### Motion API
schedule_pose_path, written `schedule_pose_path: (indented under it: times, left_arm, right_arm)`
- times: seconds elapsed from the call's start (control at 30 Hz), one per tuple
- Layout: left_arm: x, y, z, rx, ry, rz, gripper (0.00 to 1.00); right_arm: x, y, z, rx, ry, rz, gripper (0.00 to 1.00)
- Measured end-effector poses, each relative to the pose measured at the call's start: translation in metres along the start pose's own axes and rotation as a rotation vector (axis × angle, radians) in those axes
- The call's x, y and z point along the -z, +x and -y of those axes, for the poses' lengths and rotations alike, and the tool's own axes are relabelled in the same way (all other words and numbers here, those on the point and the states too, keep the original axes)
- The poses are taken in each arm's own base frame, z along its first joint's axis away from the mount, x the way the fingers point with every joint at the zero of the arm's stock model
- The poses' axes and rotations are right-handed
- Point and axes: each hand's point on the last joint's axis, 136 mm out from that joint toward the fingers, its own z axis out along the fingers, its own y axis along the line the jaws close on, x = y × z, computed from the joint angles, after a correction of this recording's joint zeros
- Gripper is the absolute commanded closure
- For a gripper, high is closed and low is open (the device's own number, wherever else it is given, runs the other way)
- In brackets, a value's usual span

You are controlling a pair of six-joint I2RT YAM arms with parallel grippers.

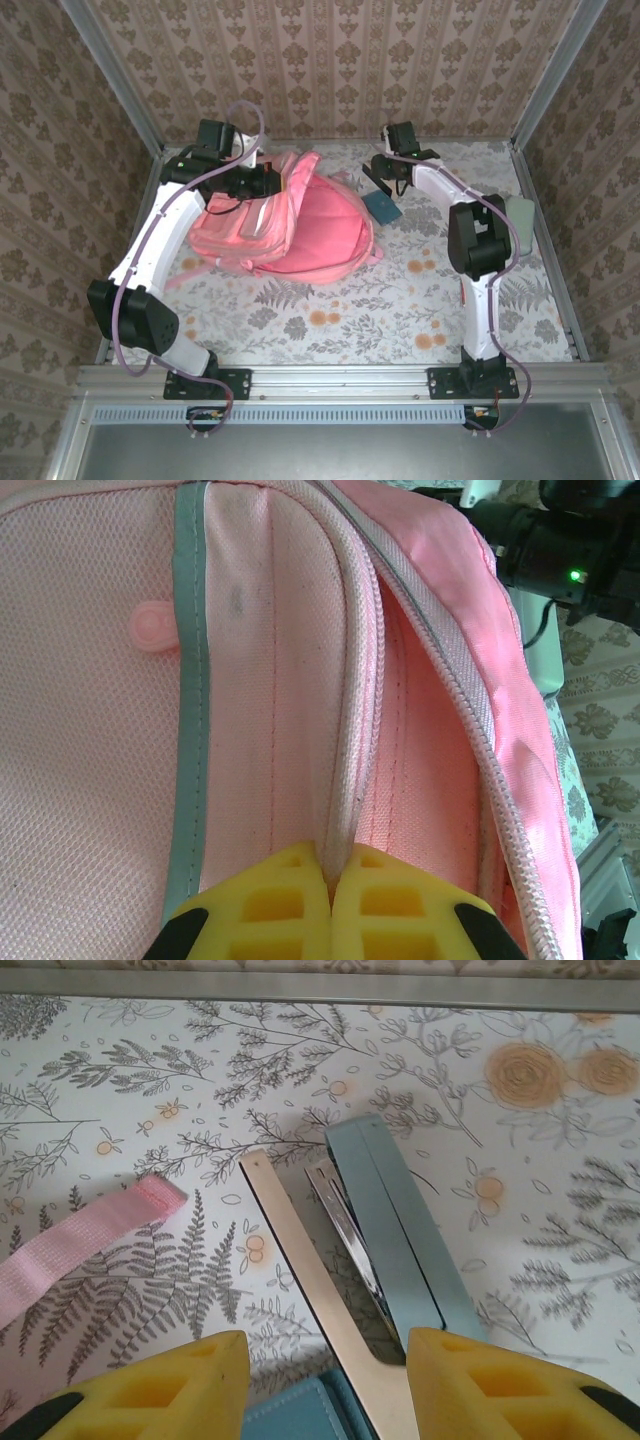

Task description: Pack the student bag

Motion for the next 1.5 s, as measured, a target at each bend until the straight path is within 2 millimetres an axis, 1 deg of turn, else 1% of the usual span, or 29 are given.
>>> schedule_pose_path:
  times: [0.17,0.33,0.4,0.57,0.67,0.77,0.83,0.87,0.93,1.17,1.27,1.4,1.5]
  left_arm:
    - [0.0,0.0,0.0,0.0,0.0,0.0,1.0]
    - [0.0,0.0,0.0,0.0,0.0,0.0,1.0]
    - [0.0,0.0,0.0,0.0,0.0,0.0,1.0]
    - [0.0,0.0,0.0,0.0,0.0,0.0,1.0]
    - [0.0,0.0,0.0,0.001,0.0,-0.001,1.0]
    - [-0.001,0.001,0.0,0.002,0.001,-0.003,1.0]
    - [-0.001,0.001,0.0,0.002,0.002,-0.004,1.0]
    - [-0.001,0.001,0.0,0.002,0.002,-0.005,1.0]
    - [-0.001,0.002,-0.001,0.003,0.002,-0.006,1.0]
    - [-0.001,0.002,-0.001,0.003,0.002,-0.006,1.0]
    - [-0.002,0.002,-0.001,0.003,0.003,-0.006,1.0]
    - [-0.004,0.004,-0.001,0.004,0.009,-0.009,1.0]
    - [-0.004,0.003,-0.001,0.002,0.01,-0.005,1.0]
  right_arm:
    - [-0.028,-0.003,-0.003,0.043,0.004,-0.039,0.52]
    - [-0.041,-0.001,-0.006,0.061,0.008,-0.084,0.52]
    - [-0.044,0.001,-0.006,0.062,0.009,-0.097,0.54]
    - [-0.043,0.015,-0.011,0.077,0.018,-0.149,0.56]
    - [-0.046,0.023,-0.017,0.093,0.034,-0.167,0.62]
    - [-0.049,0.03,-0.02,0.107,0.05,-0.186,0.64]
    - [-0.051,0.033,-0.019,0.112,0.065,-0.194,0.69]
    - [-0.05,0.032,-0.019,0.113,0.067,-0.194,0.7]
    - [-0.05,0.034,-0.019,0.116,0.074,-0.199,0.78]
    - [-0.05,0.033,-0.013,0.112,0.113,-0.196,0.93]
    - [-0.047,0.033,-0.01,0.119,0.14,-0.191,0.95]
    - [-0.031,0.041,-0.003,0.125,0.167,-0.216,0.97]
    - [-0.009,0.038,-0.001,0.12,0.175,-0.214,0.97]
